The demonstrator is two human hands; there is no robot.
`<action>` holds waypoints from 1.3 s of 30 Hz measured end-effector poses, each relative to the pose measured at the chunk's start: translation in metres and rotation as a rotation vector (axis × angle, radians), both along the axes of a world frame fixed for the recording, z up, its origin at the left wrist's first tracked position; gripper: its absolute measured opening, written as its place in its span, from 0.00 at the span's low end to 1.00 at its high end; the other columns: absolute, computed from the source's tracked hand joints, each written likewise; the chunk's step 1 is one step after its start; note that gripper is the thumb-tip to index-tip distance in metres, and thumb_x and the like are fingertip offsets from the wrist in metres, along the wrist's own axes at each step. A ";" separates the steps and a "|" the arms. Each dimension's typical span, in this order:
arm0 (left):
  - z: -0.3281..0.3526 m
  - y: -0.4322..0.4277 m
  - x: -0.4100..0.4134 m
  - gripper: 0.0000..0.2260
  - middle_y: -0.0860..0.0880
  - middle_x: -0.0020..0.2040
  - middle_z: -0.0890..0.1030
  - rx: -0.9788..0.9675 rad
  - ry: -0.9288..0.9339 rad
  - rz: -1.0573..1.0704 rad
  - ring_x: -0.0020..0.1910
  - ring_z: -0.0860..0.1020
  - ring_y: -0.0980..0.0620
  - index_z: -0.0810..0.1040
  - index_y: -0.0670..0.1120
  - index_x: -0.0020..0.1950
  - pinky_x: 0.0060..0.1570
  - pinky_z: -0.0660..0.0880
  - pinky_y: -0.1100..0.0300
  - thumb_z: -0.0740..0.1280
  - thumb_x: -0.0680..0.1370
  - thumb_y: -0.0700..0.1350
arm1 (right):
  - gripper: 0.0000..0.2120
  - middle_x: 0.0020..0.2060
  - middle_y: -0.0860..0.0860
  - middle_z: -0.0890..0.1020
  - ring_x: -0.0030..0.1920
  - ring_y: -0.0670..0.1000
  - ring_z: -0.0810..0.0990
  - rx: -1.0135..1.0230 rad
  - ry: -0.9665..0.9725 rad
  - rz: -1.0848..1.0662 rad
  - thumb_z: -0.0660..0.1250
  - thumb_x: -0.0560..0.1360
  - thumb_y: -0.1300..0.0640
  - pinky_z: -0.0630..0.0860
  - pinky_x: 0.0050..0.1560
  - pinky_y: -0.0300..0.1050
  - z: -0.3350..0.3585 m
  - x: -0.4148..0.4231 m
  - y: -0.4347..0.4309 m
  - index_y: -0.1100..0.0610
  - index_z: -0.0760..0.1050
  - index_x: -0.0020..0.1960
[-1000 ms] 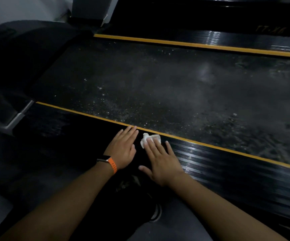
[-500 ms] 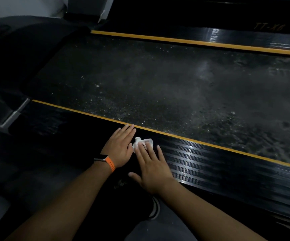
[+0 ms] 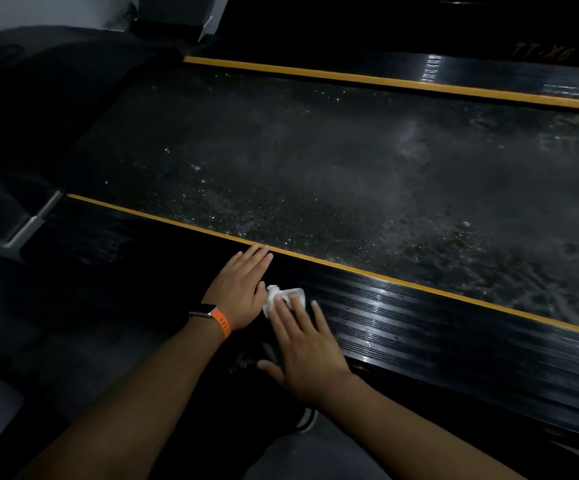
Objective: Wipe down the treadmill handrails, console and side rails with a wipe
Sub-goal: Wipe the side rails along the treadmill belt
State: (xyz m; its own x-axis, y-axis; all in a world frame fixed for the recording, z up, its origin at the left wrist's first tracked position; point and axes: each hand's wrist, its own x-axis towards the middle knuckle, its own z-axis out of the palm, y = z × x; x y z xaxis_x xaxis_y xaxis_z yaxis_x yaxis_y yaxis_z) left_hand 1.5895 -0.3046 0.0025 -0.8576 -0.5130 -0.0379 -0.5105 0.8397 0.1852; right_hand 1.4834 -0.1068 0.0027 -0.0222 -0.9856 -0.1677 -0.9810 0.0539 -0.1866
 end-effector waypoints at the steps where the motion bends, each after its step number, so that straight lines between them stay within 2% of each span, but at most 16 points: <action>1: 0.000 0.000 0.000 0.29 0.47 0.82 0.62 0.000 -0.002 0.004 0.82 0.56 0.50 0.64 0.44 0.81 0.81 0.52 0.51 0.50 0.80 0.51 | 0.43 0.84 0.56 0.49 0.84 0.60 0.43 0.006 -0.002 0.015 0.42 0.81 0.29 0.43 0.81 0.66 0.000 0.003 -0.005 0.58 0.47 0.85; 3: 0.001 0.000 0.000 0.29 0.47 0.82 0.62 0.002 0.003 -0.001 0.82 0.55 0.51 0.64 0.44 0.81 0.81 0.51 0.51 0.50 0.80 0.51 | 0.42 0.84 0.56 0.51 0.84 0.59 0.46 -0.019 0.030 0.008 0.44 0.82 0.30 0.45 0.82 0.65 -0.001 0.000 -0.001 0.58 0.48 0.85; 6: 0.000 0.000 0.000 0.29 0.46 0.81 0.63 0.010 0.011 -0.008 0.82 0.56 0.50 0.64 0.43 0.81 0.81 0.52 0.50 0.51 0.80 0.51 | 0.40 0.82 0.56 0.61 0.83 0.58 0.57 -0.076 0.037 -0.056 0.51 0.82 0.32 0.53 0.77 0.63 -0.004 -0.017 0.031 0.59 0.59 0.83; 9: -0.001 0.000 0.001 0.29 0.47 0.82 0.62 0.013 0.009 -0.003 0.82 0.56 0.50 0.64 0.43 0.81 0.81 0.52 0.50 0.51 0.80 0.51 | 0.40 0.82 0.57 0.61 0.82 0.58 0.59 -0.111 0.060 -0.115 0.54 0.82 0.33 0.55 0.77 0.64 -0.010 -0.027 0.064 0.59 0.59 0.83; 13: 0.001 0.001 -0.001 0.30 0.47 0.82 0.62 0.007 0.003 -0.002 0.82 0.56 0.49 0.64 0.43 0.81 0.81 0.53 0.50 0.50 0.80 0.51 | 0.42 0.81 0.58 0.64 0.81 0.61 0.60 -0.079 0.034 -0.091 0.55 0.79 0.32 0.59 0.78 0.65 -0.008 0.001 0.043 0.59 0.61 0.83; 15: 0.001 0.001 -0.001 0.30 0.47 0.82 0.61 0.008 0.000 0.001 0.82 0.55 0.50 0.63 0.43 0.81 0.81 0.52 0.50 0.49 0.80 0.51 | 0.43 0.82 0.57 0.63 0.82 0.62 0.58 -0.076 0.020 -0.003 0.53 0.78 0.31 0.60 0.79 0.66 -0.009 0.021 0.023 0.58 0.57 0.83; 19: -0.001 0.001 -0.001 0.30 0.48 0.83 0.60 0.018 0.009 0.007 0.83 0.53 0.52 0.63 0.44 0.82 0.81 0.52 0.50 0.49 0.80 0.51 | 0.43 0.83 0.56 0.58 0.84 0.59 0.51 -0.096 0.033 0.008 0.52 0.80 0.31 0.50 0.80 0.64 -0.013 0.024 0.015 0.57 0.53 0.84; 24: -0.002 0.000 0.001 0.29 0.48 0.82 0.61 0.028 0.026 0.002 0.82 0.55 0.51 0.64 0.44 0.81 0.81 0.51 0.51 0.51 0.81 0.51 | 0.42 0.83 0.56 0.60 0.83 0.57 0.57 -0.133 0.082 -0.060 0.60 0.78 0.34 0.55 0.77 0.62 -0.010 -0.015 0.076 0.59 0.61 0.83; 28: -0.002 0.001 0.000 0.29 0.49 0.83 0.60 0.031 0.015 0.011 0.83 0.53 0.51 0.62 0.45 0.82 0.81 0.49 0.52 0.50 0.81 0.51 | 0.42 0.83 0.56 0.59 0.83 0.58 0.58 -0.155 0.151 -0.087 0.61 0.79 0.34 0.57 0.76 0.62 -0.014 -0.030 0.108 0.60 0.61 0.83; 36: 0.000 0.002 0.000 0.29 0.48 0.82 0.62 0.011 0.032 0.006 0.82 0.55 0.51 0.64 0.44 0.81 0.81 0.50 0.52 0.51 0.80 0.51 | 0.41 0.83 0.57 0.59 0.83 0.58 0.56 -0.134 0.074 -0.101 0.54 0.81 0.34 0.54 0.77 0.63 -0.011 -0.010 0.038 0.61 0.57 0.83; 39: -0.001 0.001 0.000 0.29 0.47 0.82 0.62 0.019 0.034 0.004 0.82 0.55 0.51 0.64 0.44 0.81 0.81 0.51 0.52 0.51 0.80 0.51 | 0.40 0.83 0.56 0.59 0.83 0.57 0.55 -0.135 0.083 -0.103 0.54 0.81 0.34 0.55 0.77 0.63 -0.012 -0.019 0.049 0.60 0.57 0.84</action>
State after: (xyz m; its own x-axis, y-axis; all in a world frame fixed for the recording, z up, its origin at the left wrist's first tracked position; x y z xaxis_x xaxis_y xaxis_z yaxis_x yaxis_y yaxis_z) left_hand 1.5899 -0.3039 0.0013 -0.8567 -0.5155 -0.0188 -0.5067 0.8341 0.2181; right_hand 1.4643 -0.0579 -0.0095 -0.1325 -0.9908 -0.0271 -0.9839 0.1348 -0.1174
